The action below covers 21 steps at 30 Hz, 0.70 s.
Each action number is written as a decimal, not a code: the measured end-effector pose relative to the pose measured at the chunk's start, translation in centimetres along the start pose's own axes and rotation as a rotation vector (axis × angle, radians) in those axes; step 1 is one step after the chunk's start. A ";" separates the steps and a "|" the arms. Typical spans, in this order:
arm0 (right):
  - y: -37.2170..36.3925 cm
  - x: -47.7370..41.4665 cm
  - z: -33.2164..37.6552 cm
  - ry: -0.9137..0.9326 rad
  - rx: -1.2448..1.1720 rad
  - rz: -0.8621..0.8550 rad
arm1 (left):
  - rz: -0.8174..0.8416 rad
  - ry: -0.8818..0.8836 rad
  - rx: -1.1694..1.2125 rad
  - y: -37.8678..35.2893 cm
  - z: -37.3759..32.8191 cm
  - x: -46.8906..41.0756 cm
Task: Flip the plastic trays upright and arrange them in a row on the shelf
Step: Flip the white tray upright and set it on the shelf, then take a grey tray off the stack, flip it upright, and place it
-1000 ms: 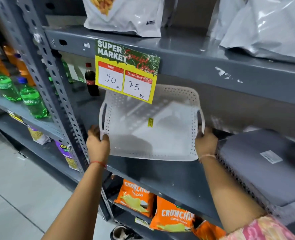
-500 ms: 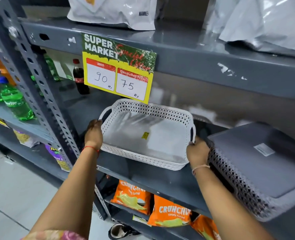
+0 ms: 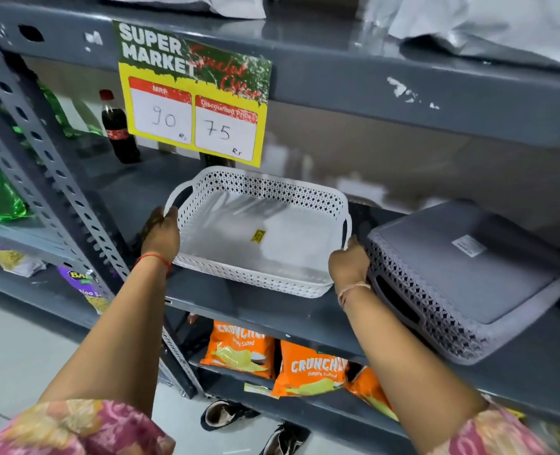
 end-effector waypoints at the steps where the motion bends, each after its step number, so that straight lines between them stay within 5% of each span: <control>1: 0.1 0.1 -0.1 0.009 -0.011 0.001 | -0.021 -0.002 -0.018 -0.1 -0.1 0.4; 5: 1.5 2.1 0.9 0.295 -0.015 -0.073 | -0.221 -0.148 -0.029 -0.3 -2.7 5.1; 8: 4.4 4.5 1.5 0.629 0.033 -0.139 | -0.198 -0.317 0.024 -3.7 -5.6 10.9; 11: 9.2 4.8 0.2 0.770 0.075 -0.215 | -0.138 -0.422 0.066 -8.2 -7.9 16.7; 16: 18.7 2.4 -6.4 0.705 0.098 -0.314 | 0.019 -0.575 0.160 -16.9 -9.6 28.1; 21: 26.8 -2.1 -13.7 0.485 0.249 -0.290 | 0.207 -0.350 0.402 -24.2 -6.8 37.8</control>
Point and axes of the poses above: each hand's wrist, its own x-axis away from the middle knuckle, its own y-axis out of the back of the hand, z = x × y, the point moved 7 cm from there along -x, towards the middle knuckle, and after that the axes turned 9 degrees about y, right-handed, at the moved point
